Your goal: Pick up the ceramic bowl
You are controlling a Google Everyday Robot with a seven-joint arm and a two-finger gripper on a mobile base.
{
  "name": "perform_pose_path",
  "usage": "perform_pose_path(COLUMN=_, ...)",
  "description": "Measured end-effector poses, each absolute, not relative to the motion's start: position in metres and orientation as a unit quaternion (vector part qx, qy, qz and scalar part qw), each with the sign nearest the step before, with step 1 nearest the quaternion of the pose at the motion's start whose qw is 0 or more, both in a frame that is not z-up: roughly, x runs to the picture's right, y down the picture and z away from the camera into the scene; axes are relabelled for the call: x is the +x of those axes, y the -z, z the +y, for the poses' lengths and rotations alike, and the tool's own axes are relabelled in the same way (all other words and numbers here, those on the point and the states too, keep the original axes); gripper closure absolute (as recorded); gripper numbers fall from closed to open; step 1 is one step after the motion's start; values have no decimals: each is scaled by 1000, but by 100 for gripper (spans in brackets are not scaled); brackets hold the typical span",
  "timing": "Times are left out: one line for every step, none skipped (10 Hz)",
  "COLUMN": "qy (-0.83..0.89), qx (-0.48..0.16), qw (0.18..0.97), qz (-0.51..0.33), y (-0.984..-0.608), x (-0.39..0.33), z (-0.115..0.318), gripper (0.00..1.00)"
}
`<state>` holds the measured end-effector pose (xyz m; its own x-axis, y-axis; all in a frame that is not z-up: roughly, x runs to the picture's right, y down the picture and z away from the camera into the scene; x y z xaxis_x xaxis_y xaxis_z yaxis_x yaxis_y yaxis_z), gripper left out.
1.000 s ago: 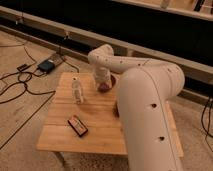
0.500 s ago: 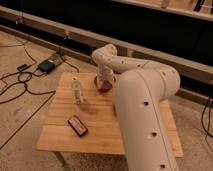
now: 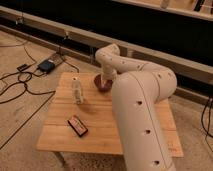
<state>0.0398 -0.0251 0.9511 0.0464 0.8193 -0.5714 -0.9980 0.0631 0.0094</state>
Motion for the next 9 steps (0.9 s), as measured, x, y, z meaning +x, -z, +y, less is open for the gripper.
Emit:
perform_pose_path(qy=-664, qx=-201, qw=685, qz=223, y=-954, x=44, z=-26, gripper=35)
perform_pose_path(qy=-678, qx=-199, qw=670, qz=228, y=-957, x=50, z=-25, gripper=35)
perform_pose_path(qy=-686, qx=-197, qw=661, qz=232, y=-960, x=55, z=-24, gripper=35)
perform_pose_path(qy=-694, qx=-194, qw=651, qz=237, y=-963, x=61, z=-23, gripper=35)
perform_pose_path(qy=-702, qx=-191, qw=641, qz=245, y=-968, x=67, z=-20, gripper=35)
perform_pose_path(qy=-707, qx=-190, qw=634, qz=250, y=-971, x=70, z=-17, gripper=35)
perform_pose_path(qy=-710, qx=-190, qw=629, qz=255, y=-974, x=72, z=-14, gripper=35)
perform_pose_path(qy=-714, qx=-192, qw=622, qz=259, y=-978, x=71, z=-12, gripper=35)
perform_pose_path(qy=-717, qx=-194, qw=617, qz=260, y=-981, x=68, z=-10, gripper=35)
